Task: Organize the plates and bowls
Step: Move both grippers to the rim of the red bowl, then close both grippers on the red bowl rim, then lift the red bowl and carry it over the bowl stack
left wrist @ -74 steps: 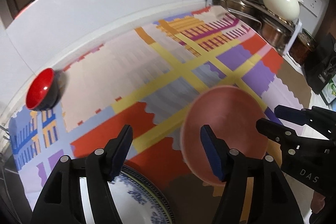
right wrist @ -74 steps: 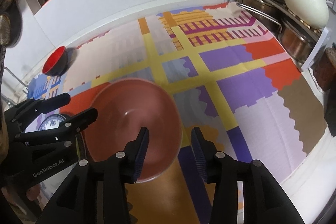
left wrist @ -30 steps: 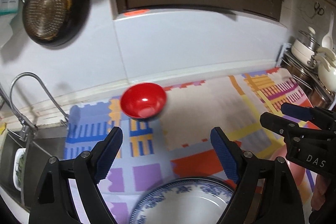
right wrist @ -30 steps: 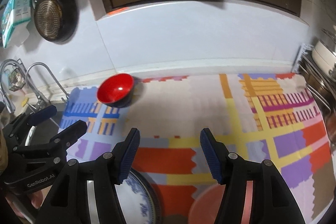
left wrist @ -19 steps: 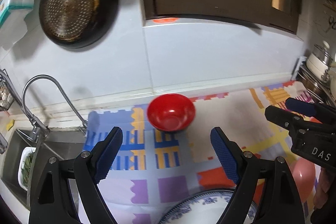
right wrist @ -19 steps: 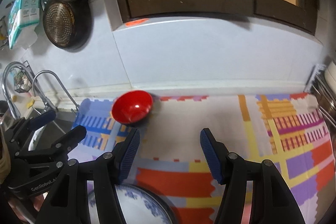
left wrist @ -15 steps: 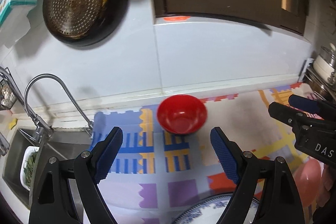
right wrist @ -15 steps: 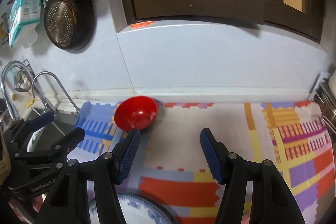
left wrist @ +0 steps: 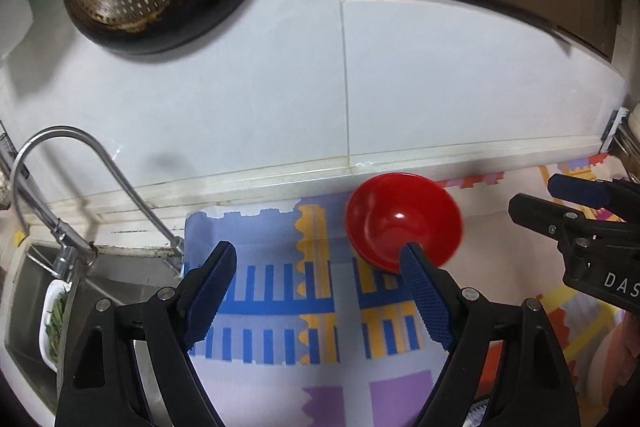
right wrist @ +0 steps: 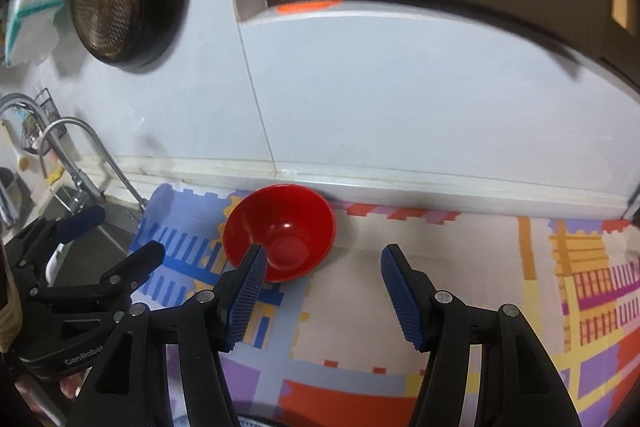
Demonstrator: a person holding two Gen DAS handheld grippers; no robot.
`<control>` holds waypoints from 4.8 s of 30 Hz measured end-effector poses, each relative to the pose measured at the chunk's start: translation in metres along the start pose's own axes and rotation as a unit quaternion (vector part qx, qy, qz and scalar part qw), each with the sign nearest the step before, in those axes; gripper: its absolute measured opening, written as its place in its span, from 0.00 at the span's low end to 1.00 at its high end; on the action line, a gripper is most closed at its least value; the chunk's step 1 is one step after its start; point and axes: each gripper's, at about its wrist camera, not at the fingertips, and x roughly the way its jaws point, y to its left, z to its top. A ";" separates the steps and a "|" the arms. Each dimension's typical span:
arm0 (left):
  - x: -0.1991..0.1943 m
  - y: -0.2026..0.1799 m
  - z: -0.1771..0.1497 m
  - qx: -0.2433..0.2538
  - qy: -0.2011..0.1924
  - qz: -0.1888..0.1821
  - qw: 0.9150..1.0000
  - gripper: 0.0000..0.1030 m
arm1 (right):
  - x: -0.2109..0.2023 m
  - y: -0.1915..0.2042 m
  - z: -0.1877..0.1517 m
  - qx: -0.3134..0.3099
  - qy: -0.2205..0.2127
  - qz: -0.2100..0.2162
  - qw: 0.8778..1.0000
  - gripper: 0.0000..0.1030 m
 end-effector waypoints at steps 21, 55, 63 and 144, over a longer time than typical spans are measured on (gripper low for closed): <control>0.101 -0.002 0.005 0.016 0.054 -0.033 0.998 0.68 | 0.107 -0.012 0.006 0.038 0.105 0.021 0.994 0.50; 0.109 -0.020 0.004 -0.004 0.107 -0.070 0.992 0.13 | 0.116 -0.012 -0.002 0.062 0.145 0.041 0.987 0.15; 0.057 -0.024 0.000 -0.017 0.081 -0.089 0.993 0.13 | 0.072 -0.011 -0.007 0.059 0.130 0.037 0.989 0.15; -0.091 -0.289 -0.108 0.196 0.134 -0.247 0.939 0.17 | -0.175 -0.183 -0.223 0.239 0.085 -0.097 0.962 0.15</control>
